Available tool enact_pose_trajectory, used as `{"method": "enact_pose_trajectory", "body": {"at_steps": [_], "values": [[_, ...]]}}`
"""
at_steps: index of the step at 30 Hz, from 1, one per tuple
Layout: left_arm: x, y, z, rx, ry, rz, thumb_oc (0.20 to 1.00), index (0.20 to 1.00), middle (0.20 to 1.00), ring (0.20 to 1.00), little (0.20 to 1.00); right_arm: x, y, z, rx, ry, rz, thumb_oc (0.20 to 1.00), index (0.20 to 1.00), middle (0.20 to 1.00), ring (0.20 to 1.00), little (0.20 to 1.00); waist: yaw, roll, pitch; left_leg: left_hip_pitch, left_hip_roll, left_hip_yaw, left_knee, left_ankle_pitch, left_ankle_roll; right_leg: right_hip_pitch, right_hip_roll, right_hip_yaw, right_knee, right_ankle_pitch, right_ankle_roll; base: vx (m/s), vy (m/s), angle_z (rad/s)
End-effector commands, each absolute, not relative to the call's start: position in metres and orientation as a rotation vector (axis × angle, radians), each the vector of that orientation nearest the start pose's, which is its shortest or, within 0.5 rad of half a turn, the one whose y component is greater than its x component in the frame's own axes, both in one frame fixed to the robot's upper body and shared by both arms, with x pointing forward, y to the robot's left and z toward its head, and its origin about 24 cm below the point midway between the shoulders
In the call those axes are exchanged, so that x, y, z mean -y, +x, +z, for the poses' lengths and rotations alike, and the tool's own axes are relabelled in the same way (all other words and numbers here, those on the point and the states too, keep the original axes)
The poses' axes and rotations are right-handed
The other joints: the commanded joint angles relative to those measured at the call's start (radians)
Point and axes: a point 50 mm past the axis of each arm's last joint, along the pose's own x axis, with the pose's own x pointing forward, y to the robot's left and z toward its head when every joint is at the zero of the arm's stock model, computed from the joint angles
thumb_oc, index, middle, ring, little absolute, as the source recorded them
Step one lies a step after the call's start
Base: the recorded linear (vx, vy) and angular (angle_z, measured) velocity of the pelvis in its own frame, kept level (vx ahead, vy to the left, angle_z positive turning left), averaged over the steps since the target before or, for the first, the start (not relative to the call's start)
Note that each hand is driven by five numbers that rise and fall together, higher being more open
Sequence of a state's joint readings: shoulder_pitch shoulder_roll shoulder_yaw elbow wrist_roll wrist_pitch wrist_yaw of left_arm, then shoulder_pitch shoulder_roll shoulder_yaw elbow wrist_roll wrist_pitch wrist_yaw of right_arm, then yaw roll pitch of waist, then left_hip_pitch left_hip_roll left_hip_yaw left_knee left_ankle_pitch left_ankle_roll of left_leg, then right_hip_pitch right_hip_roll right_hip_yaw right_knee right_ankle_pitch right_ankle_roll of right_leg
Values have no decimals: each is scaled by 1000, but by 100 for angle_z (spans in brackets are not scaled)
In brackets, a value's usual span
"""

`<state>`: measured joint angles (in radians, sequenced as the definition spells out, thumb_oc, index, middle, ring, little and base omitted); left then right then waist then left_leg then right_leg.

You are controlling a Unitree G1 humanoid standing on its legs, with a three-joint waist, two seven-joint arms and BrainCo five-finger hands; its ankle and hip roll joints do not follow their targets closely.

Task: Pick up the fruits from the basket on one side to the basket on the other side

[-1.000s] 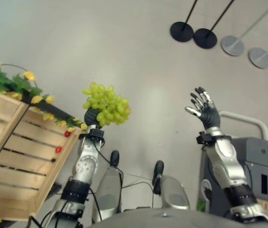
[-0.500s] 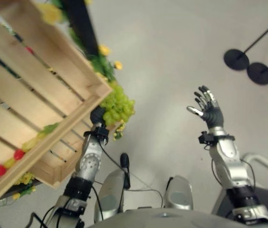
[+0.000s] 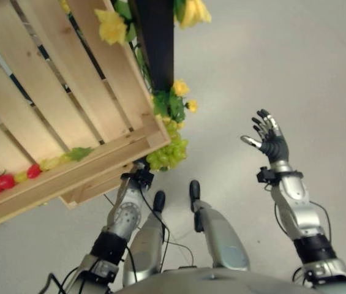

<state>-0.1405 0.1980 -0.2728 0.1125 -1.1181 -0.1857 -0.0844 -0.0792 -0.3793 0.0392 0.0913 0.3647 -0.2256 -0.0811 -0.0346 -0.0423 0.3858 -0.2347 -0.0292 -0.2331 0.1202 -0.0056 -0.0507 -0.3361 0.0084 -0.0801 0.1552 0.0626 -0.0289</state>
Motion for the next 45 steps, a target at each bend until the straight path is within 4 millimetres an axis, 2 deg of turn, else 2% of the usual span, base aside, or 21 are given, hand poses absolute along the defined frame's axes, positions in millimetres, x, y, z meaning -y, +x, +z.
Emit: {"method": "enact_pose_trajectory", "body": {"at_steps": [1,2,3,4,5,7,8,9,10,16,26,36,45], "values": [[-124,292,115,312,-940,-340,200,200,200,200,200,229,258,100,345,-21,-99,1000,1000,1000,1000,1000,-29,-13,-36,-13,-48,0,26,10,-1,78,-69,-21,25,-101,121,-29,-226,92],[-122,292,117,317,-946,-347,200,200,200,200,200,233,256,102,357,-26,-118,1000,1000,1000,1000,1000,-49,-16,-29,-35,-31,92,54,9,-11,93,-83,-48,12,-104,123,-17,-79,81],[-122,293,118,317,-946,-347,200,200,200,200,200,233,256,102,357,-26,-118,1000,1000,1000,1000,1000,-50,-16,-30,-39,-32,91,54,13,-11,91,-84,-49,9,-100,123,-49,-48,88],[-118,293,119,316,-959,-357,200,200,200,200,200,237,254,105,369,-40,-134,1000,1000,1000,1000,1000,-78,-17,-30,-59,11,236,91,9,-6,96,-103,-73,-1,-97,128,-101,-6,83],[-115,295,122,317,-961,-376,200,200,200,200,200,237,256,109,383,-42,-140,1000,1000,1000,1000,1000,-93,-32,-27,-59,87,348,174,-40,-9,93,-127,-89,4,-95,124,-118,-43,81],[-117,295,121,317,-951,-371,200,200,200,200,200,232,260,109,383,-19,-128,1000,1000,1000,1000,1000,-80,-32,-28,-23,99,308,160,-79,-10,92,-118,-87,18,-101,124,-48,-58,58],[-117,295,122,318,-950,-371,200,200,200,200,200,231,260,109,384,-18,-128,1000,1000,1000,1000,1000,-82,-34,-30,-24,97,308,153,-72,-10,89,-120,-87,15,-97,124,39,-9,2],[-117,295,120,306,-949,-365,200,200,200,200,200,232,258,109,388,-10,-146,1000,1000,1000,1000,1000,-81,-21,-30,9,111,312,61,-36,-6,88,-112,-103,35,-103,137,48,50,-12],[-117,295,122,308,-935,-367,200,200,200,200,200,233,258,109,389,-7,-161,1000,1000,1000,1000,1000,-80,-19,-25,9,111,317,48,-28,-6,85,-117,-113,54,-106,142,54,50,6],[-124,296,126,326,-896,-357,200,200,200,200,200,230,263,106,383,26,-184,1000,1000,1000,1000,1000,-59,-32,1,5,98,315,60,-31,0,74,-139,-120,89,-113,154,25,65,17],[-129,289,117,302,-906,-344,200,200,200,200,200,225,262,104,374,38,-152,1000,1000,1000,1000,1000,-39,-46,-22,11,80,305,52,-44,15,76,-138,-102,80,-102,158,7,24,0],[-140,261,89,205,-880,-381,200,200,200,200,200,235,259,107,386,-10,-195,1000,1000,1000,1000,1000,-17,-25,4,24,60,288,-25,-5,24,62,-147,-118,52,-77,165,-26,16,-1],[-152,245,77,164,-900,-347,200,200,200,200,200,240,259,107,386,-24,-214,1000,1000,1000,1000,1000,-1,-25,12,23,49,265,-53,11,33,51,-154,-131,57,-63,174,-7,2,5]]}}
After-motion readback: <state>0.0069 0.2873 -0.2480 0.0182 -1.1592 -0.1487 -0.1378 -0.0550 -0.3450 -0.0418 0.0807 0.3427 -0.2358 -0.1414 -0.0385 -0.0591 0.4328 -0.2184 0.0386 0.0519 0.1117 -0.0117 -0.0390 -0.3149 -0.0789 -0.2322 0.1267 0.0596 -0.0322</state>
